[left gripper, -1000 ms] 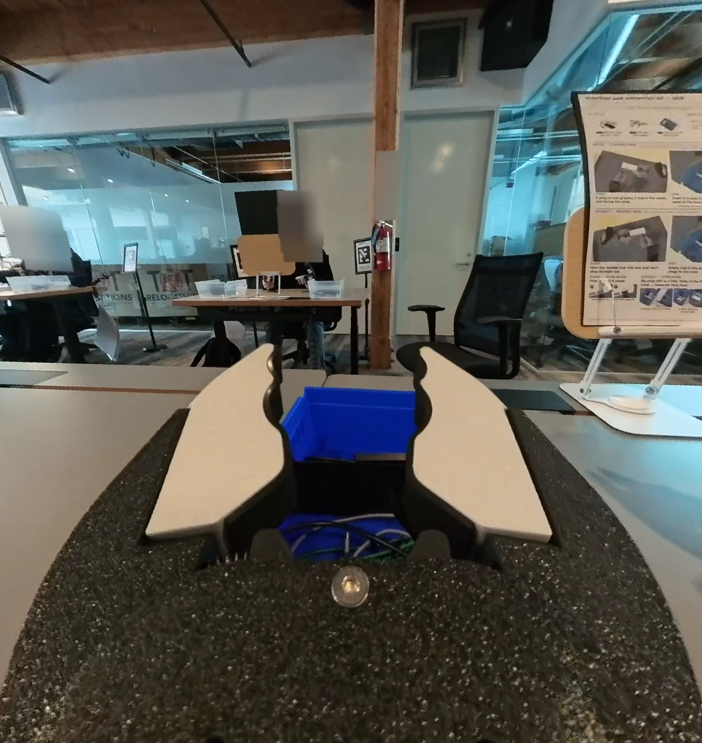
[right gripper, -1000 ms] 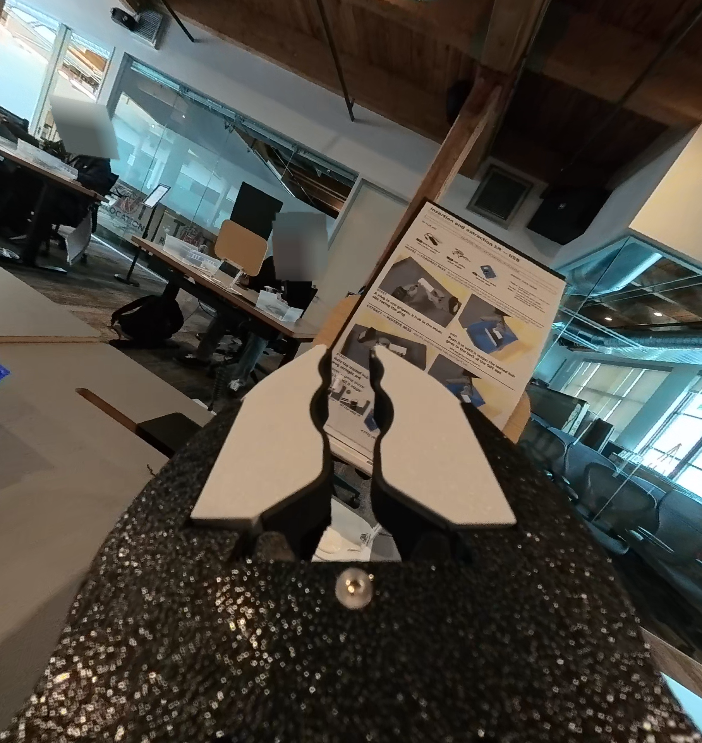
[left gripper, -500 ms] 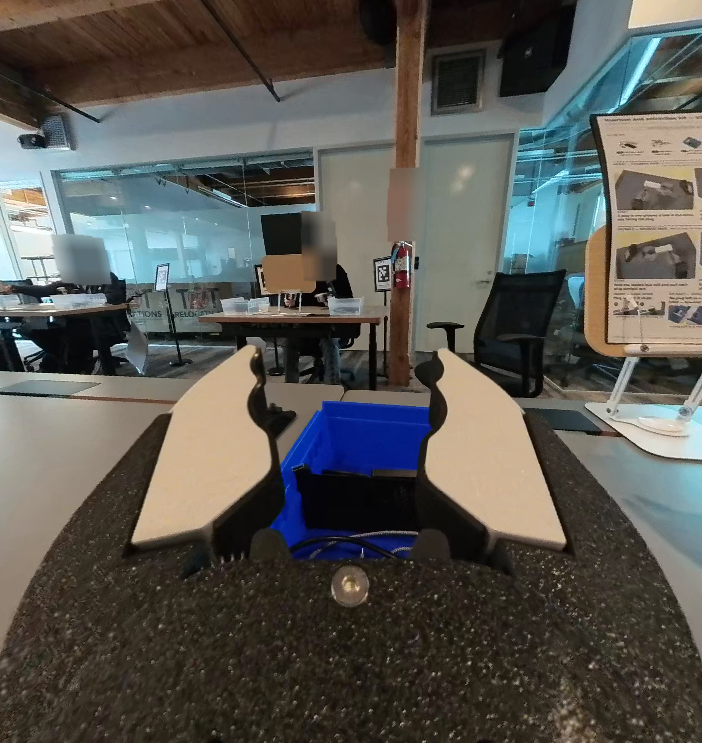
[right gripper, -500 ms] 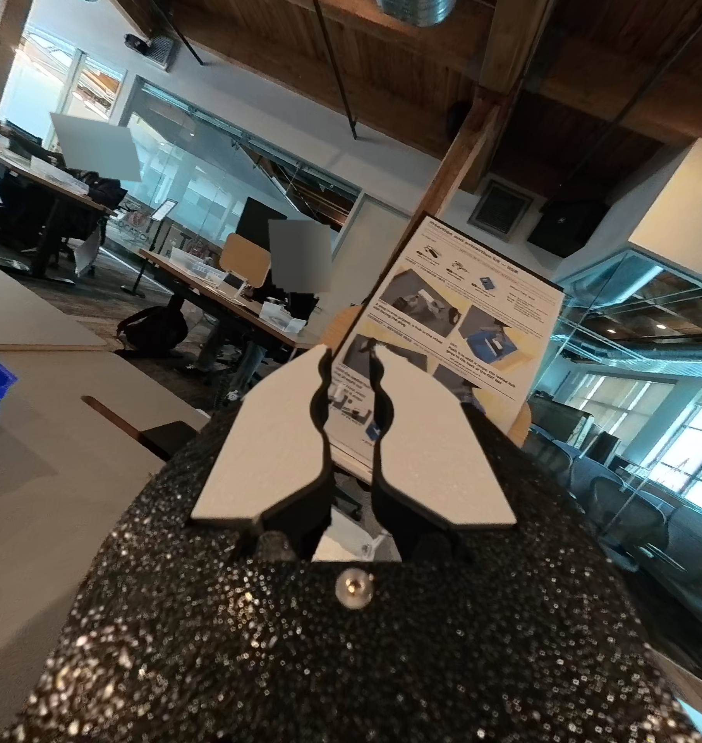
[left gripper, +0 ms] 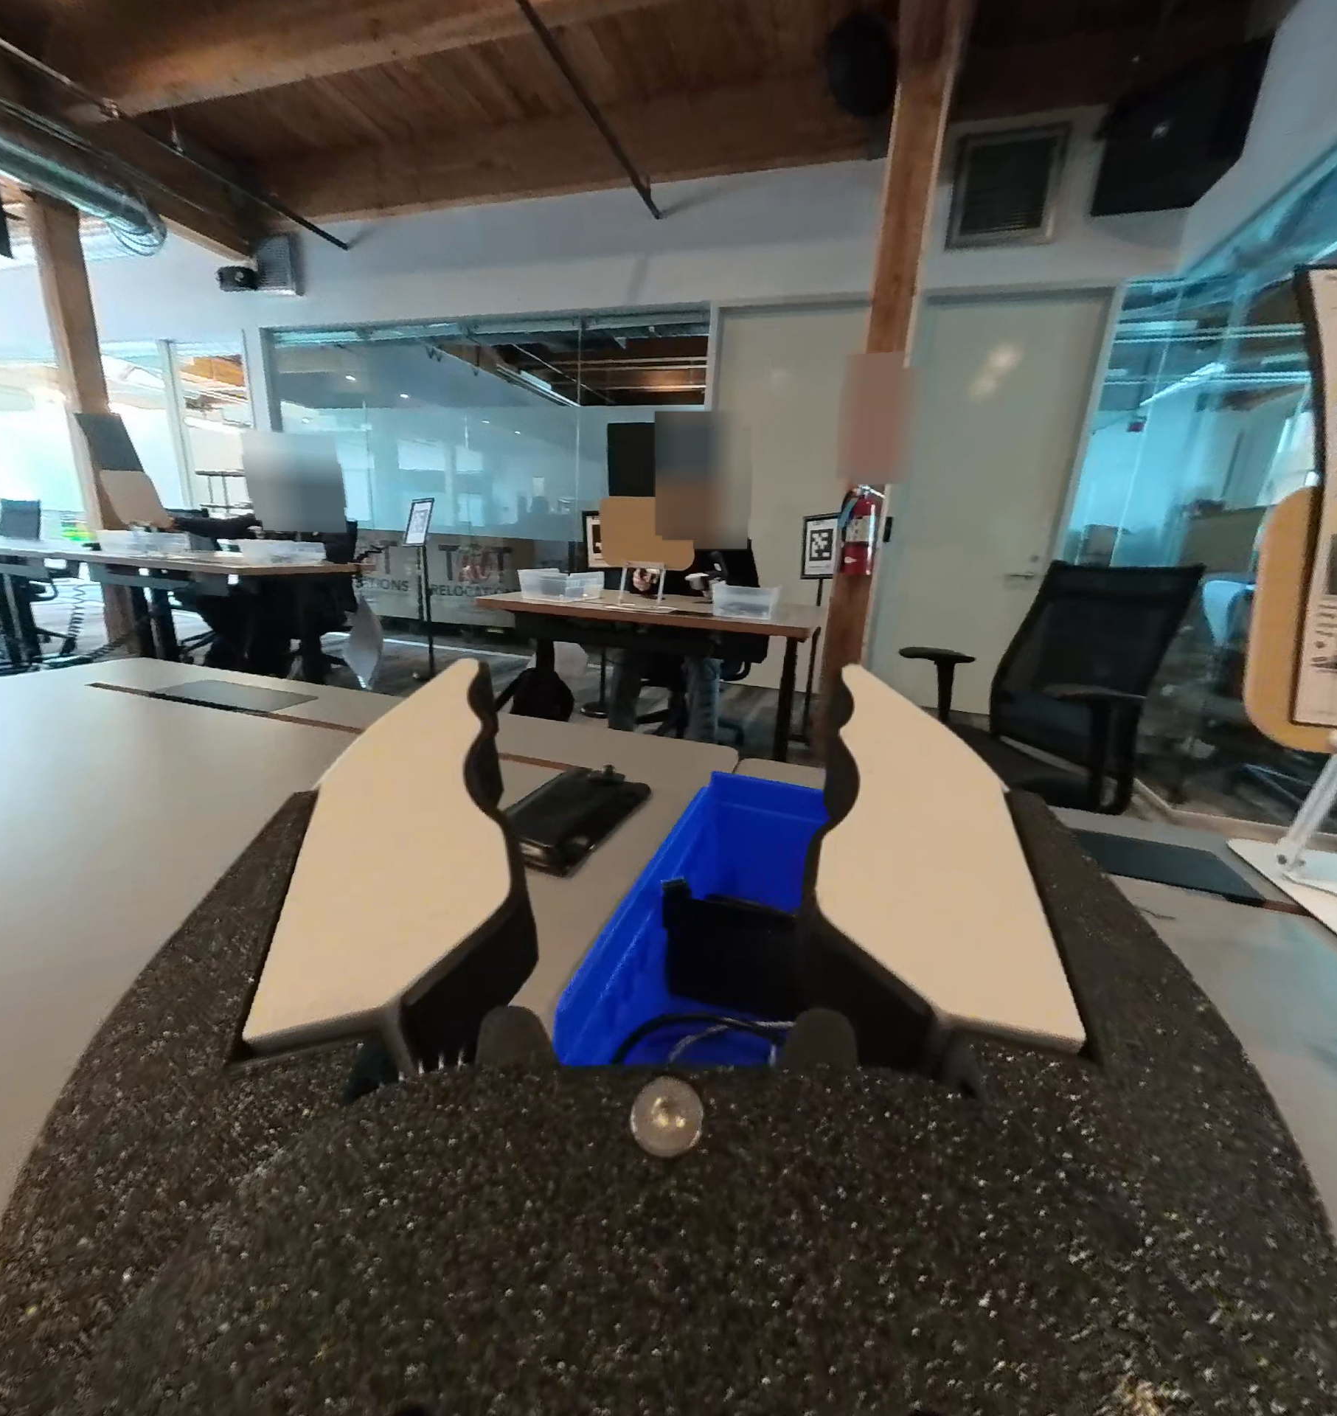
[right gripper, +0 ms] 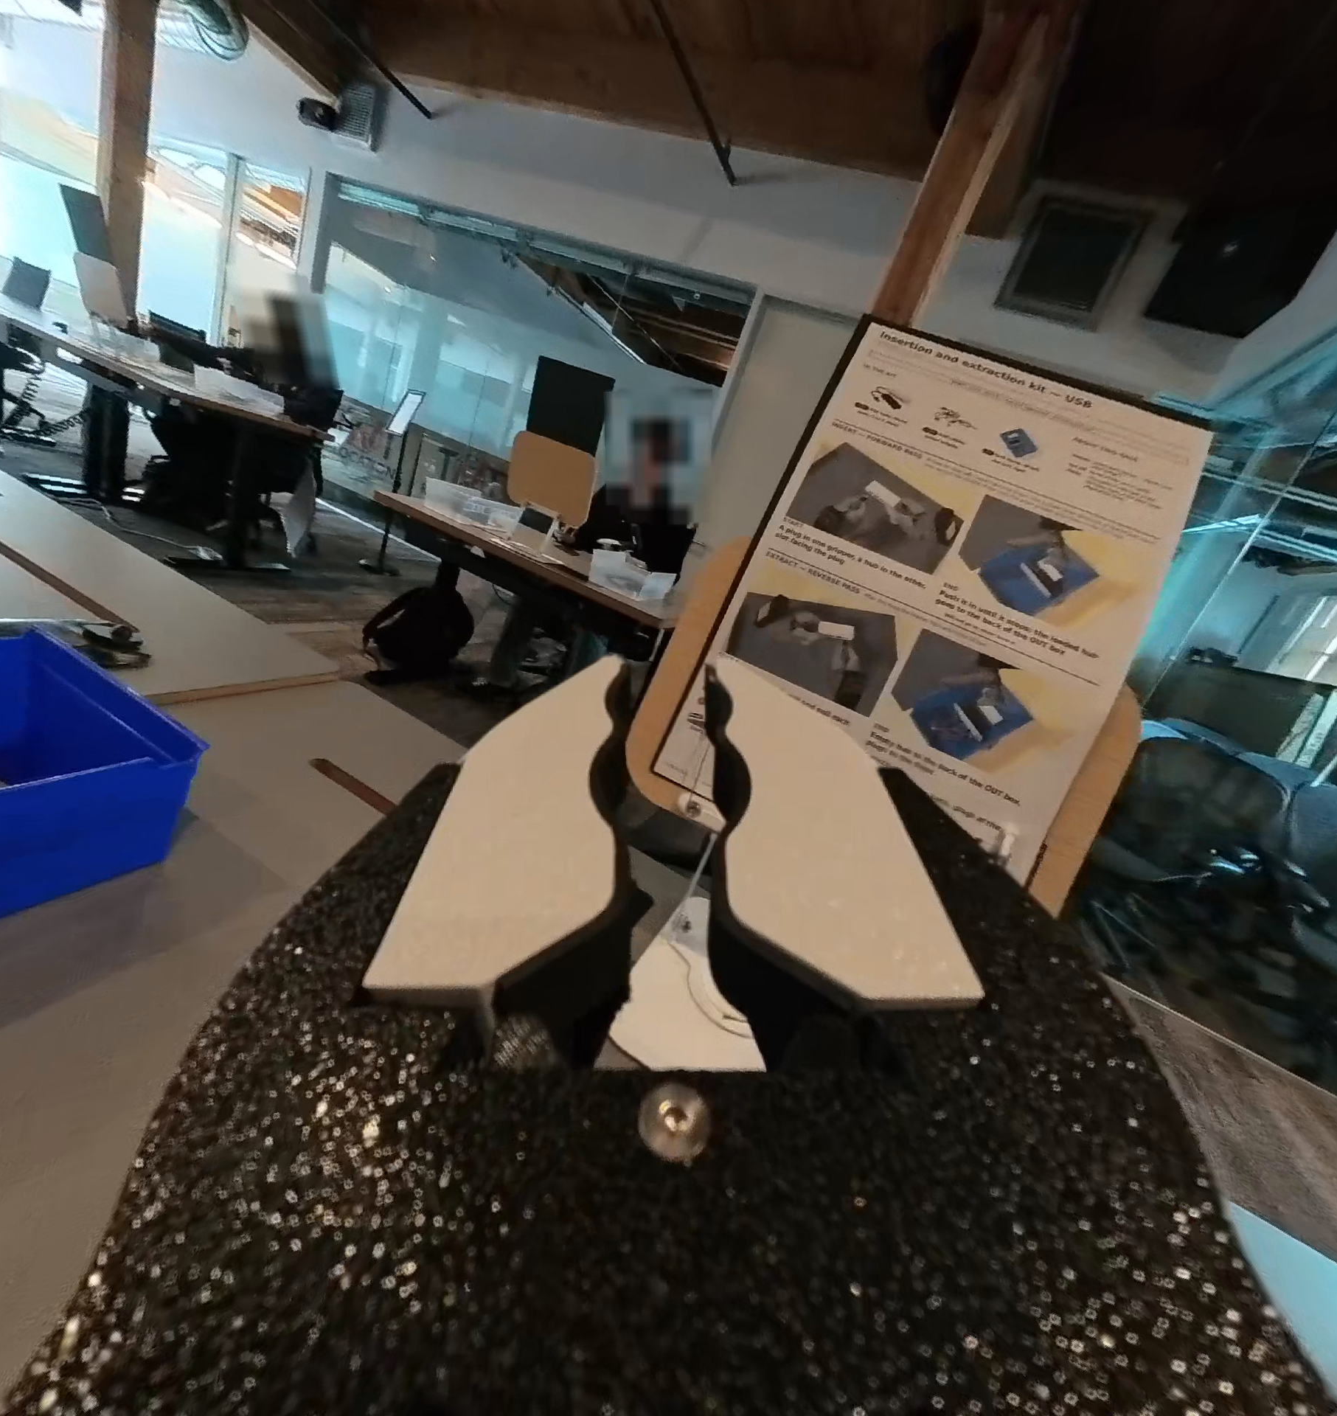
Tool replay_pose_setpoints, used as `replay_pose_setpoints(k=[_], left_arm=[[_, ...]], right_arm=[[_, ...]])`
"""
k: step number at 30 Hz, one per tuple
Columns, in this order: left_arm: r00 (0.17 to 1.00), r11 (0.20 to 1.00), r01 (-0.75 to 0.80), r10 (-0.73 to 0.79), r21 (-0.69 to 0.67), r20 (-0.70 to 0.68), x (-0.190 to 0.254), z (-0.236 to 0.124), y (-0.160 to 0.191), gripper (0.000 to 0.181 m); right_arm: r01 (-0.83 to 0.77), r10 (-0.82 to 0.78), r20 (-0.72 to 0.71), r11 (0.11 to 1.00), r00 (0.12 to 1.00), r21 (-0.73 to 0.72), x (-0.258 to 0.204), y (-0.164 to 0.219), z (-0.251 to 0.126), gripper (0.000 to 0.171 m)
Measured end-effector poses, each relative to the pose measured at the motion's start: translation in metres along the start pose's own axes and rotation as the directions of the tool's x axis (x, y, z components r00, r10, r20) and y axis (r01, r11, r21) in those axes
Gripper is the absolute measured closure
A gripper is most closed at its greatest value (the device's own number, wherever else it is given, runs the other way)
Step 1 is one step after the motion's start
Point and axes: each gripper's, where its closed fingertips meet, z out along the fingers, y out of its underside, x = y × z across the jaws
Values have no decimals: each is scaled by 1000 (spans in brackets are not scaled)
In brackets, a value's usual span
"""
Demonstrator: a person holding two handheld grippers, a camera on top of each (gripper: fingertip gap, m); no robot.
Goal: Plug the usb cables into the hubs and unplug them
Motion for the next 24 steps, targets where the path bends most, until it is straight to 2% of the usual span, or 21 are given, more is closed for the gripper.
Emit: replay_pose_setpoints(k=[5, 9, 16, 24], left_arm=[[998, 998, -20, 17, -53, -59, 20, 9, 12, 95], [992, 988, -99, 88, -122, -92, 37, 16, 25, 89], [990, 995, -97, 99, 27, -99, 55, 13, 5, 93], [978, 988, -155, 157, 24, -136, 73, 16, 11, 95]], right_arm=[[-10, 11, 43, 999, 999, -33, -8, 11, 9, 154], [17, -17, 22, 1000, 1000, -23, -9, 11, 12, 155], [93, -87, -94, 994, 992, 53, 6, -3, 2, 156], [148, -91, -254, 966, 963, 212, 28, -31, -27, 158]])
